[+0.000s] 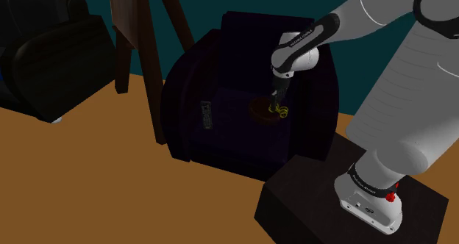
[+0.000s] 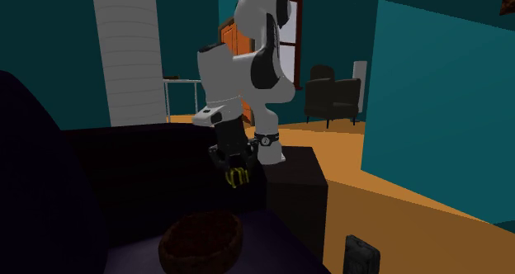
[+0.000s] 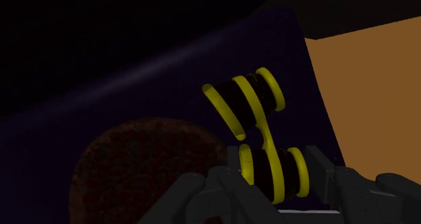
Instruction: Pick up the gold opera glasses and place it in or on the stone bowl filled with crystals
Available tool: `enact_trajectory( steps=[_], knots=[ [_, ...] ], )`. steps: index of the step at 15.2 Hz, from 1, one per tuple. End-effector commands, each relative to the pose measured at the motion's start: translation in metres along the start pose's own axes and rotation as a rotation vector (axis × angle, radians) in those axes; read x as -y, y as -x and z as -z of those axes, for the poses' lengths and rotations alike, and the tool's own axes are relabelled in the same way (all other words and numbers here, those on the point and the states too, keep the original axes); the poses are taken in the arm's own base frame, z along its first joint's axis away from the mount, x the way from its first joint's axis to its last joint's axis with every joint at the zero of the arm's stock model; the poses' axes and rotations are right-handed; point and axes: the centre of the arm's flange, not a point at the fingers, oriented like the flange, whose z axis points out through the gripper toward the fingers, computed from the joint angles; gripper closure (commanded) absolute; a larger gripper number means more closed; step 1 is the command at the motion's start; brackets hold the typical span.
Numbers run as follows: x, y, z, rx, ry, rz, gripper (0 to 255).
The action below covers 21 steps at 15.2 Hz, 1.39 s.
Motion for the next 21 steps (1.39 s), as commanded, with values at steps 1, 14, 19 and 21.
enact_trajectory(
  steps=[1, 14, 19, 21],
  knots=[
    [-0.012, -0.022, 0.004, 0.000, 0.000, 0.000, 255],
    [-0.078, -0.114, -0.003, 0.000, 0.000, 0.000, 255],
    [-0.083, -0.116, -0.029, 0.000, 0.000, 0.000, 255],
    [-0.085, -0.117, -0.039, 0.000, 0.000, 0.000, 255]
  ],
)
